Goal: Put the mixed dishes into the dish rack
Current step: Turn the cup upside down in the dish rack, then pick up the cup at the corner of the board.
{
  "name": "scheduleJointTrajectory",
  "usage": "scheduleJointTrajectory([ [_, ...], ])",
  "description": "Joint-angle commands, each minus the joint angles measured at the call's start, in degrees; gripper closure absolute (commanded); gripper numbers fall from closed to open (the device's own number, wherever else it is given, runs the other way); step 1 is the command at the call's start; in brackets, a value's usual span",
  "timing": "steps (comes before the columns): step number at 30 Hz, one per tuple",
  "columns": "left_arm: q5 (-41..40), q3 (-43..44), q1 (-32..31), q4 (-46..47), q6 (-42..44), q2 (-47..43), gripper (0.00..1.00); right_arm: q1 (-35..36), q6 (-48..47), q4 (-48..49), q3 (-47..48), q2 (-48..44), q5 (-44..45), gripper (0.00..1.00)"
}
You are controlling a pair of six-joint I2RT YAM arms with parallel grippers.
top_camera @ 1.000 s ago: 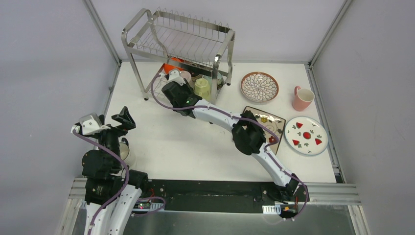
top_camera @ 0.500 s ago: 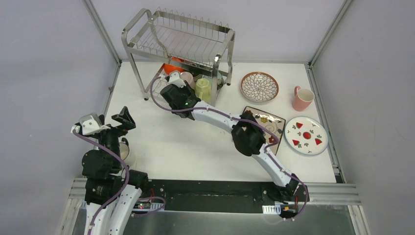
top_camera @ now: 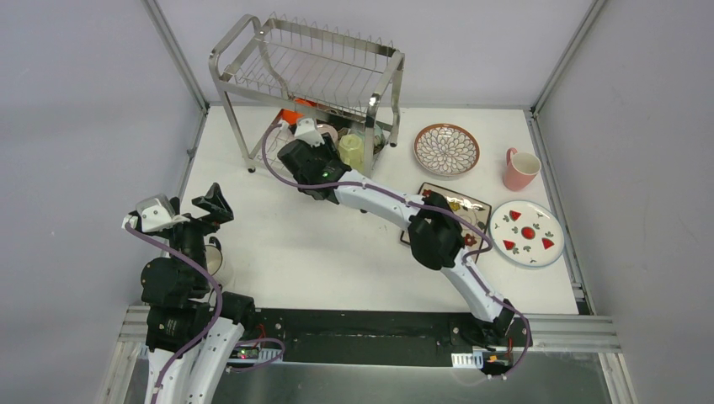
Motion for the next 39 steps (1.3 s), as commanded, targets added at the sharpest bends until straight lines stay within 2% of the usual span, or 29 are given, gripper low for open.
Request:
scheduleJointTrajectory([
  [1, -0.4, -0.2, -0.2, 1.3, 0.6, -0.4, 0.01, 1.3, 1.1, -0.2, -0.4, -6.5, -2.1, 0.5],
  [9, -4.4, 0.2, -0.2, 0.3, -1.8, 0.9, 0.01, 4.8, 1.3, 2.1, -6.6, -12.7, -8.8, 0.48],
  [16, -7.4, 0.9, -0.2, -0.9, -3.8, 3.9, 0.01, 8.3, 2.8, 5.8, -16.7, -20.5, -17.9, 0.48],
  [19, -9.9, 1.7, -0.2, -2.5, -6.8, 6.1, 0.01, 9.8, 3.6, 9.2, -21.2, -23.4, -26.5, 0.47],
  [20, -10.8, 2.3, -0.2, -3.3, -7.4, 6.9, 0.01, 10.1, 3.6, 10.7, -22.7, -24.3, -26.5, 0.47],
  [21, -11.6, 3.2, -0.2, -4.0, -7.7, 7.7, 0.01, 10.3, 5.8, 12.3, -24.0, -24.9, -32.9, 0.46],
  [24, -11.8, 6.6, -0.2, -6.2, -7.4, 9.2, 0.01, 10.5, 10.2, 17.0, -26.8, -25.3, -40.1, 0.46],
  [35, -5.0, 15.1, -0.2, -7.8, -4.2, 6.0, 0.01, 11.5, 33.1, 15.9, -16.7, -13.4, -48.5, 0.44],
  [39, -3.9, 16.8, -0.2, -7.7, -2.6, 5.6, 0.01, 12.0, 36.3, 18.1, -15.0, -10.1, -49.7, 0.43],
])
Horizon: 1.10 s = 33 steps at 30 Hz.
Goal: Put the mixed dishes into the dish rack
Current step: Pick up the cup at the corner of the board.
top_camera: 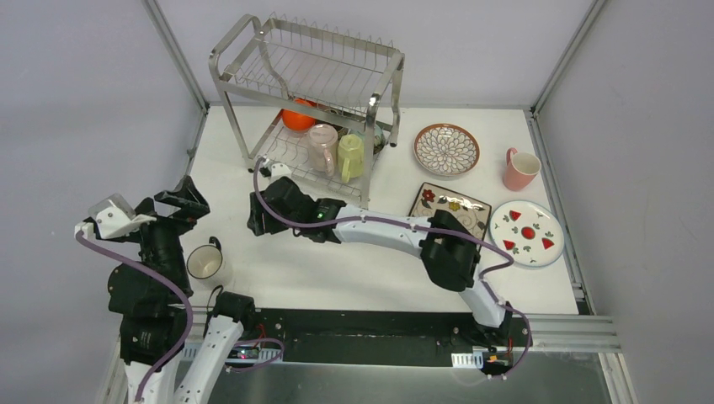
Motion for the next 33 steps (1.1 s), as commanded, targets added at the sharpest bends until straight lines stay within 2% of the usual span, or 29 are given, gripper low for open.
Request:
scheduleJointTrajectory([
  [1, 3.1, 2.3, -0.2, 0.1, 2.7, -0.7, 0.01, 1.0, 8.2, 3.5, 4.3, 3.7, -3.6, 0.42],
  [16, 4.6, 3.4, -0.2, 0.2, 3.0, -2.6, 0.01, 5.4, 8.8, -3.0, 20.1, 14.6, -4.4, 0.4],
  [25, 5.5, 3.3, -0.2, 0.6, 2.7, -3.3, 0.01, 6.4, 11.3, -4.8, 22.7, 18.2, -4.5, 0.4],
  [33, 6.0, 3.1, -0.2, 0.7, 2.7, -3.8, 0.01, 7.2, 8.0, -11.5, 29.0, 21.4, 0.1, 0.4],
])
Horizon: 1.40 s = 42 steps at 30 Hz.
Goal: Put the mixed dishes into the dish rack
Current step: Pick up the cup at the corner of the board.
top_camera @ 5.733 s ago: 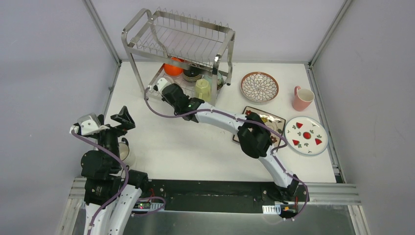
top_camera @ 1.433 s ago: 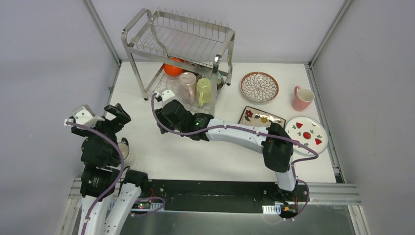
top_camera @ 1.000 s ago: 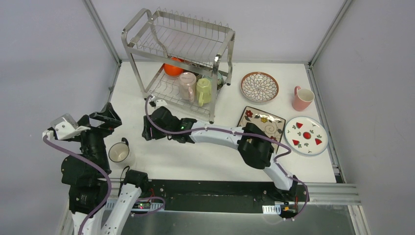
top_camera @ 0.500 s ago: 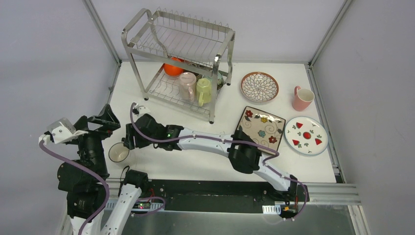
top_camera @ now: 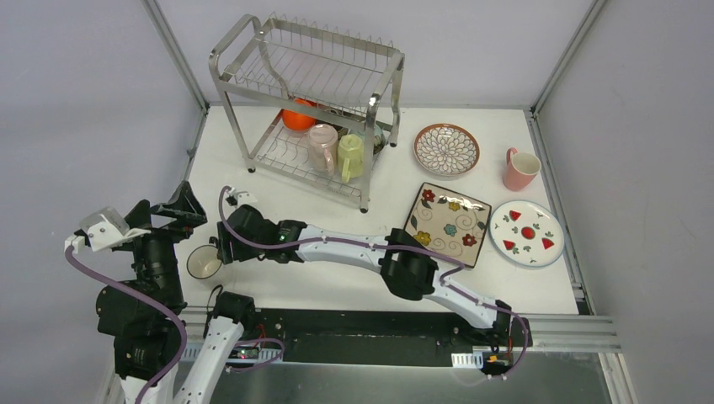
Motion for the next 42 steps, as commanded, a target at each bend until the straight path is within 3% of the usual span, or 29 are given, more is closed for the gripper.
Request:
scheduleJointTrajectory([
  [1, 1.7, 1.0, -0.2, 1.2, 0.6, -0.8, 0.01, 0.8, -1.7, -3.5, 5.5, 0.7, 3.4, 0.4],
  [10, 2.5, 0.8, -0.2, 1.2, 0.7, -1.2, 0.02, 0.9, -1.0, -5.9, 12.8, 5.4, 3.4, 0.43],
  [18, 2.2, 0.1, -0.2, 1.5, 1.3, -1.4, 0.02, 1.3, -2.6, -8.0, 12.7, 6.6, 4.2, 0.46],
  [29, 2.5, 0.4, -0.2, 1.6, 1.6, -1.7, 0.01, 1.2, -4.1, -5.0, 0.8, 0.4, 6.9, 0.64],
  [36, 3.0, 0.5, -0.2, 1.7, 1.2, -1.1, 0.02, 1.1, -5.5, -2.6, -2.8, -2.4, 7.3, 0.69],
  [42, 3.4, 0.0, -0.2, 1.8, 1.0, -0.7, 0.02, 0.4, -6.6, 1.6, -7.5, -5.4, 5.5, 0.92],
])
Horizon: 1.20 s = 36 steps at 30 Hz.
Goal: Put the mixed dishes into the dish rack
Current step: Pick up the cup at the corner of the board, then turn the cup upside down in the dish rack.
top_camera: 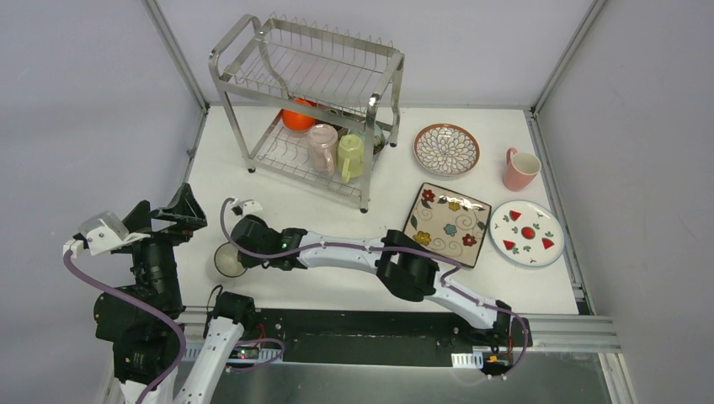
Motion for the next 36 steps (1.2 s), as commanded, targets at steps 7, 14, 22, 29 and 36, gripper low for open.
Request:
scheduleJointTrajectory([
  [7, 2.3, -1.2, -0.2, 1.9, 0.4, 0.6, 0.02, -2.9, -6.2, 8.6, -16.7, -16.5, 2.6, 1.0],
  [14, 4.7, -3.7, -0.2, 2.3, -1.2, 1.3, 0.02, -3.5, -19.5, 15.0, -28.3, -26.5, 9.8, 1.0],
  [22, 10.6, -6.2, -0.2, 2.4, -3.9, 3.7, 0.02, -3.7, -29.0, 18.9, -41.2, -37.0, 11.0, 1.0],
  [29, 17.4, -7.1, -0.2, 2.3, -4.7, 7.5, 0.03, -3.8, -27.5, 8.7, -48.2, -45.8, 10.6, 1.0],
  [36, 23.6, -11.1, -0.2, 4.4, -8.5, 9.9, 0.02, -3.7, -35.0, 5.4, -54.8, -53.8, 12.0, 1.0],
])
